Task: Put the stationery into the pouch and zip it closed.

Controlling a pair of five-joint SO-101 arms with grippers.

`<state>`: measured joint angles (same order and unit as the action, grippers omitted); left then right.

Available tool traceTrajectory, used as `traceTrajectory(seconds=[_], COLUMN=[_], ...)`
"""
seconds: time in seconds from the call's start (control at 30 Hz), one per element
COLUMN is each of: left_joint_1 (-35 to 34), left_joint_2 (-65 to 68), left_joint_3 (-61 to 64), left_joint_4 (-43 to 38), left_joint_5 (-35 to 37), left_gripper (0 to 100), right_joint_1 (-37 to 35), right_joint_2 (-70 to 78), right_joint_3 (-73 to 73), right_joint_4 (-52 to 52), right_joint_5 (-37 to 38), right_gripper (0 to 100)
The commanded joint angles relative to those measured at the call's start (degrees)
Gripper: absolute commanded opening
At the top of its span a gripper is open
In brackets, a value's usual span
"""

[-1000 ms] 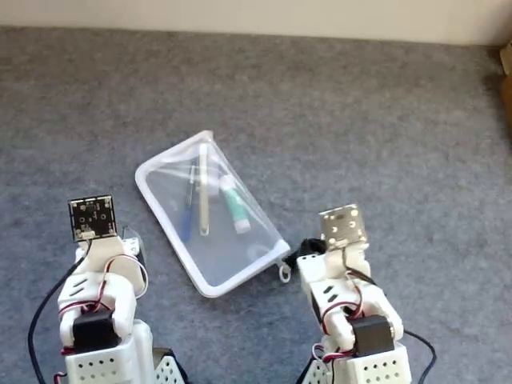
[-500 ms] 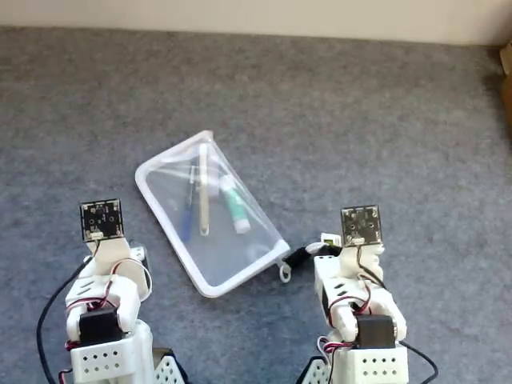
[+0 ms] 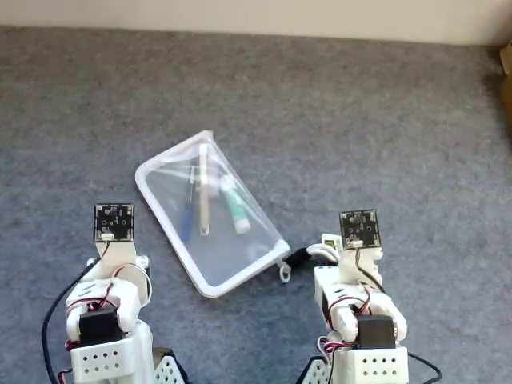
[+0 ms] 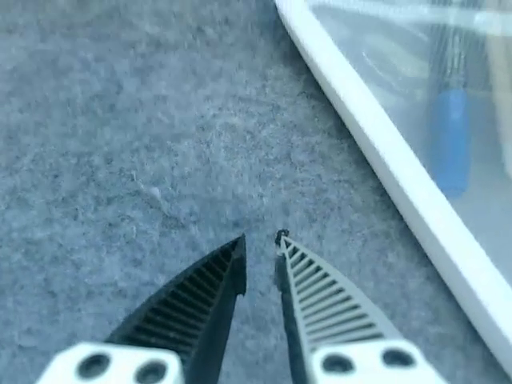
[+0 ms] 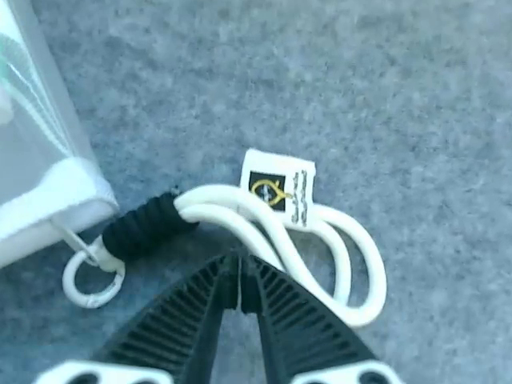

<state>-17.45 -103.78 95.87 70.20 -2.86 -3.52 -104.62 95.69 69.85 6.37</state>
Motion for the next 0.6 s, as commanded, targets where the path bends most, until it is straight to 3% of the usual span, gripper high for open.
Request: traceTrajectory(seconds=[0.0,0.57], left_joint_1=[-0.48,-0.66], left_joint_2=[-0.40,-0.40], left_joint_3=[1.27,1.27], left_joint_4=[4.75,5.80], left_joint_5=[-0.62,-0.70], left_gripper=[8,8], right_joint_1=[0.57,0.57], right_joint_2=[-0.48,-0.48], right_joint_3=[6.55,6.55], right_joint_4=[1.80,1.71], right_joint_5=[0.00,0.00], right_gripper=[0.5,0.5])
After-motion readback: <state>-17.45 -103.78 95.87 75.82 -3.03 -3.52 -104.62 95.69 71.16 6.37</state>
